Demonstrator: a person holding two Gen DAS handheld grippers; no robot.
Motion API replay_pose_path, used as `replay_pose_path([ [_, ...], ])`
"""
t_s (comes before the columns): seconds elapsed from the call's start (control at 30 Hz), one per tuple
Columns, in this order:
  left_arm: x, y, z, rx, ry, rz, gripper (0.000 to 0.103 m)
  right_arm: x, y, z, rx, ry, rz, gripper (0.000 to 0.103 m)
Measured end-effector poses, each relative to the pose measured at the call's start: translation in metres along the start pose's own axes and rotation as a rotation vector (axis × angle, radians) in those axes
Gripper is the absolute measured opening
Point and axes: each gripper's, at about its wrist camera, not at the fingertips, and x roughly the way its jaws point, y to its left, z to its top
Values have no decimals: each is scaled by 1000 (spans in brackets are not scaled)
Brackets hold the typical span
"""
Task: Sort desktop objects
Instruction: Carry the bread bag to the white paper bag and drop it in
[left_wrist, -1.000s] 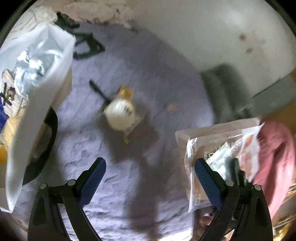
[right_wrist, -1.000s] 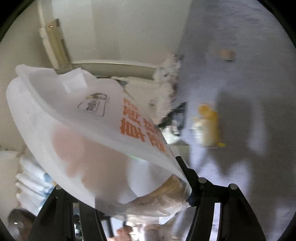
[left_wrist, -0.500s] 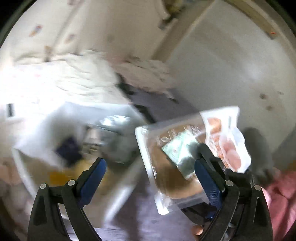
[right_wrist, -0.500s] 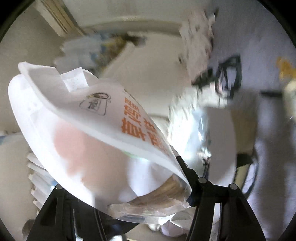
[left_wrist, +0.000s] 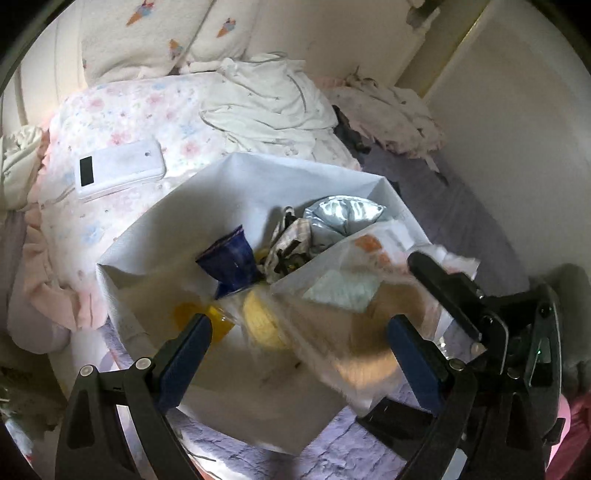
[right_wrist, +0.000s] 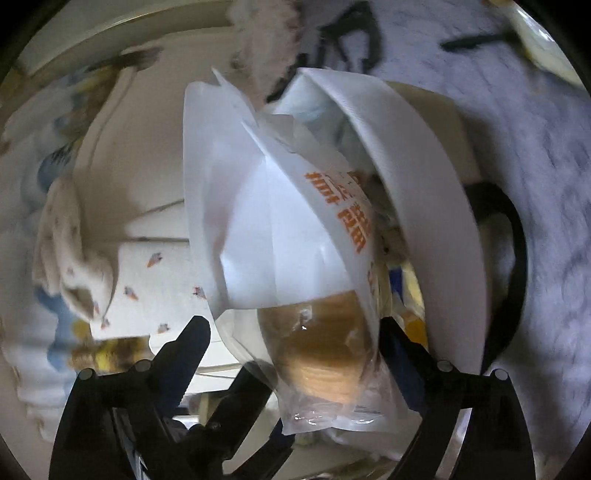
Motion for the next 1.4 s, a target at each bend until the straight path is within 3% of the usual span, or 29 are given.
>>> replay_pose_path([
  [0.2,-4,-15,0,31,-31,-30,95,-11,7,-13,70,20,6,94],
  [0.3,-15,-25,-5,77,-29,-155,91,-9,15,-5,26,44,18,103],
  [0.33,-17,-30,-7,106,-34,-145,92,-6,17,-1,24,53,15,103],
  [0.4,-13,-42,-11,188,-45,-62,94,-1,17,5,44,90,48,103],
  [0.47,-5,-37,-9,164,-53,-29,102,-2,17,6,64,111,88,103],
  [0.5,1,-32,-7,143,-35,43,101,-8,14,7,78,108,101,103],
  [0.53,9,-24,-3,127,-38,183,98,-12,13,6,86,108,119,103],
  [0.57,17,-19,-1,132,-16,271,95,-19,14,5,92,100,142,103],
  [0.6,22,-15,0,130,6,275,87,-25,16,4,84,96,166,103],
  [0.63,24,-8,2,106,48,181,84,-32,23,2,61,76,177,103],
  [0.67,18,-1,5,45,73,9,84,-39,27,1,31,52,169,103],
  [0.7,8,-1,6,23,46,-126,84,-44,34,1,-6,26,135,103],
  [0.73,-1,-4,6,33,18,-202,85,-43,40,1,-24,24,97,103],
  [0.77,-12,-14,4,80,-21,-232,86,-40,42,3,-33,33,60,103],
  [0.83,-19,-29,-2,165,-86,-144,99,-32,37,3,-7,92,59,103],
  [0.87,-17,-28,-2,162,-99,-102,99,-29,34,2,9,135,79,103],
  [0.93,-4,-26,1,164,-72,70,92,-36,27,2,62,142,156,103],
  [0.97,-1,-25,2,169,-70,97,90,-43,31,2,15,146,159,103],
  [1.0,1,-23,3,162,-54,88,89,-49,33,1,-23,136,156,103],
  [1.1,-9,-20,5,111,-29,-152,90,-73,36,-4,-81,92,132,103],
  [1.17,-17,-29,0,138,-34,-253,93,-84,33,-5,-95,97,143,103],
  [1.27,-14,-57,-13,243,-28,-190,93,-104,29,-9,-177,39,83,103],
  [1.3,-9,-67,-19,289,-13,-151,93,-114,29,-11,-227,-5,26,103],
  [1.4,0,-80,-32,354,43,-147,93,-148,45,-29,-453,-197,-189,103],
])
